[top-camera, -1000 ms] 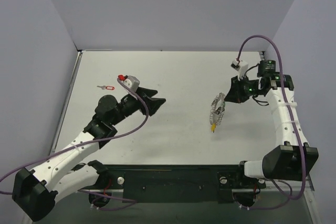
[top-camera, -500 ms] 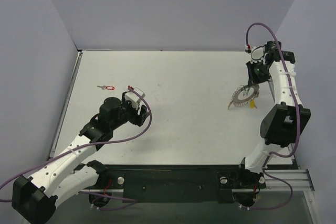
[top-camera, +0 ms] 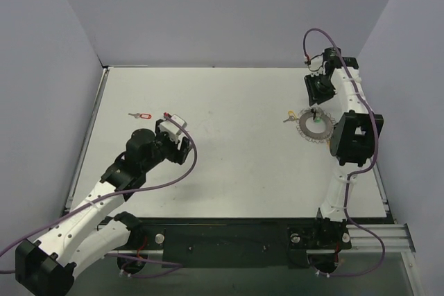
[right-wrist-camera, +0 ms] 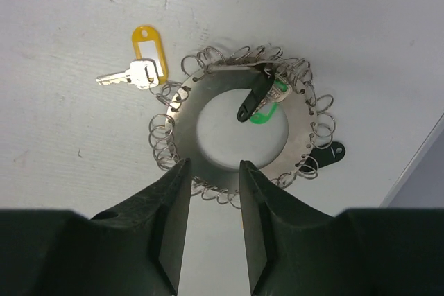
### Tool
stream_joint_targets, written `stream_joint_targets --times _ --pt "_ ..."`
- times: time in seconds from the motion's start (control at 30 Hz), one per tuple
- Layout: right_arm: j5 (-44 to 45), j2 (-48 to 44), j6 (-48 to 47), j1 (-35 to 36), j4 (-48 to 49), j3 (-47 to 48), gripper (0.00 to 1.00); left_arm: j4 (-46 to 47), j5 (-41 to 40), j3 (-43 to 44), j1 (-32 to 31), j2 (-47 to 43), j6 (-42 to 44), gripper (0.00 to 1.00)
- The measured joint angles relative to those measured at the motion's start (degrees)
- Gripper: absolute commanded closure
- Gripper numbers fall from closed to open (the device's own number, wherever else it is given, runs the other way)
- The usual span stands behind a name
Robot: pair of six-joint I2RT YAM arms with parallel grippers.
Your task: Put the keys on the keyring
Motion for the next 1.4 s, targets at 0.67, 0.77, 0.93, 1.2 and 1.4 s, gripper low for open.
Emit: stream_joint_targets --times 0.67,0.77,0.93,1.2,1.4 --pt "-19.45 -68.02 26.64 -15.21 34.71 -64.32 0.17 2.21 -4.59 -0.96 13.31 -2.69 -8.57 0.08" --pt "-14.75 -70.47 31.98 -15.52 34.91 -66.45 0.16 2.03 -8.17 -0.96 13.31 -2.67 -8.55 0.07" --pt "-9.16 -74.66 35.47 -15.58 33.83 -66.82 0.15 1.75 -11.41 -0.96 13.31 -2.67 -8.55 0.07" --pt "-6.36 -78.18 36.06 -15.63 32.72 -66.82 0.15 1.73 -12.11 -0.96 13.31 -3.30 -8.57 0.07" --pt "-5.09 -78.71 36.46 -15.63 31.78 -66.82 0.14 1.68 -11.63 -0.96 13.29 -6.78 -9.01 0.07"
